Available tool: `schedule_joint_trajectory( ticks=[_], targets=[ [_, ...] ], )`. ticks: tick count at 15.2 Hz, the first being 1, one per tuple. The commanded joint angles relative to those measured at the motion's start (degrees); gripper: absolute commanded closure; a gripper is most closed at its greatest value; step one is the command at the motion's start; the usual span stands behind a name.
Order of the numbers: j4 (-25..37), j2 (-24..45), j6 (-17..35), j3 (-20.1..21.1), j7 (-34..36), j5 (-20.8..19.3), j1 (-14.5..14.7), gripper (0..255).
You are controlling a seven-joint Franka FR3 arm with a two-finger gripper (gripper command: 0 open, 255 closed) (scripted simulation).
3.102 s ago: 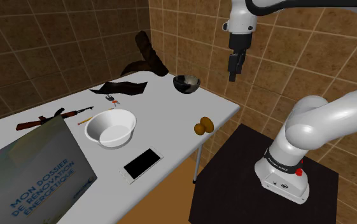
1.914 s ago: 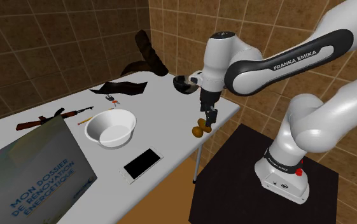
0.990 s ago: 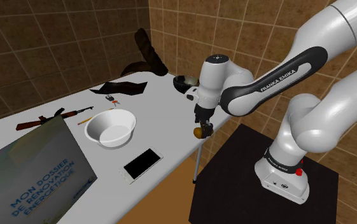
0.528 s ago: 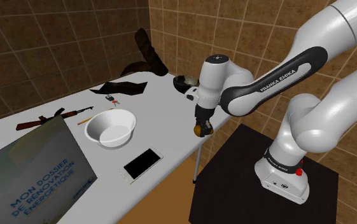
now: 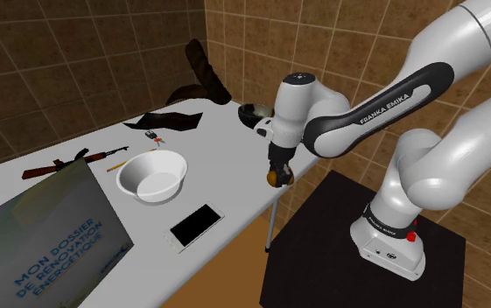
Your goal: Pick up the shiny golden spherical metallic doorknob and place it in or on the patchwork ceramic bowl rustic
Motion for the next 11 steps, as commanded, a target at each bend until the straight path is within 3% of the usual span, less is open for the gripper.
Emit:
schedule_joint_trajectory(
  ticks=[1, 11],
  targets=[
    [0.7, -1.28, -1.99, -0.19, -0.22, 0.13, 0.12, 255],
    [5.18, -6.94, -12.1, -1.04, -1.1, 0.44, 0.5, 255]
  ],
)
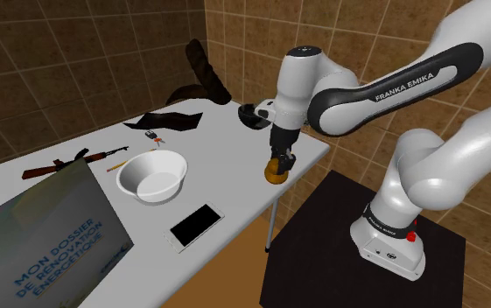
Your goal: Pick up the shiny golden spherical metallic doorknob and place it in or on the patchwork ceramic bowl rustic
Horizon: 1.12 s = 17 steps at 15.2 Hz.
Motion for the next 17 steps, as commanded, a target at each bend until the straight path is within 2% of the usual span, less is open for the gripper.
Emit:
schedule_joint_trajectory(
  ticks=[1, 17],
  targets=[
    [1.11, -1.02, -2.15, -0.15, -0.14, 0.04, 0.06, 255],
    [10.96, -5.22, -16.16, -1.1, -1.01, -0.14, 0.03, 255]
  ],
)
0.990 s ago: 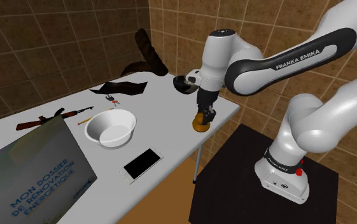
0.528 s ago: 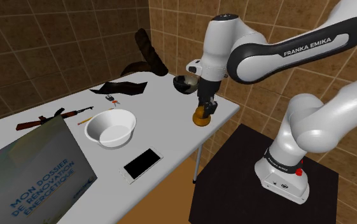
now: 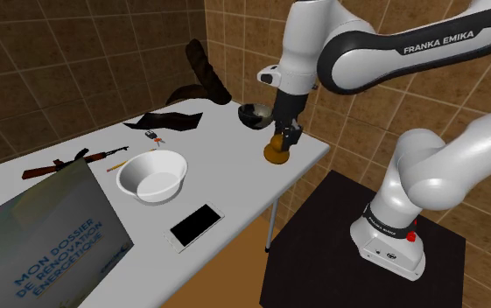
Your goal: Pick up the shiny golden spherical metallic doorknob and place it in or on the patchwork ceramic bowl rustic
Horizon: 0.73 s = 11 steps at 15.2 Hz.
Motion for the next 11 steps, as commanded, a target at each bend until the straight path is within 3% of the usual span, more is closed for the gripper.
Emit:
schedule_joint_trajectory(
  ticks=[1, 3, 11],
  targets=[
    [1.47, -0.18, -1.67, 0.04, 0.07, 0.04, 0.05, 255],
    [2.33, -0.3, -2.65, -0.02, 0.02, 0.01, 0.03, 255],
    [9.66, 10.44, 1.17, -7.71, -9.3, -4.45, -4.75, 255]
  ],
)
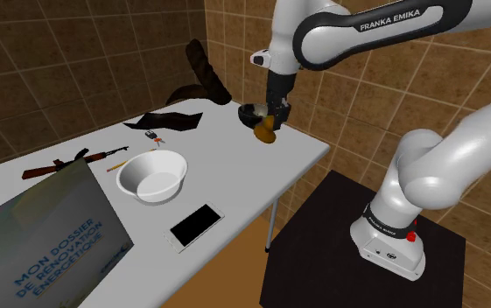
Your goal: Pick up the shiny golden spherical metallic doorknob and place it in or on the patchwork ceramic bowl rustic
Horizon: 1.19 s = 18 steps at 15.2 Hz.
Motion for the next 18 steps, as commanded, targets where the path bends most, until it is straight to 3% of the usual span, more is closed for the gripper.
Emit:
schedule_joint_trajectory(
  ticks=[1, 9, 18],
  targets=[
    [2.46, 2.96, 0.7, -1.98, -2.54, -0.91, -1.1, 255],
    [14.36, 16.01, 2.38, -8.42, -11.51, -1.6, -4.02, 255],
    [32.85, 32.71, 0.77, -13.77, -21.8, 1.98, -7.37, 255]
  ],
)
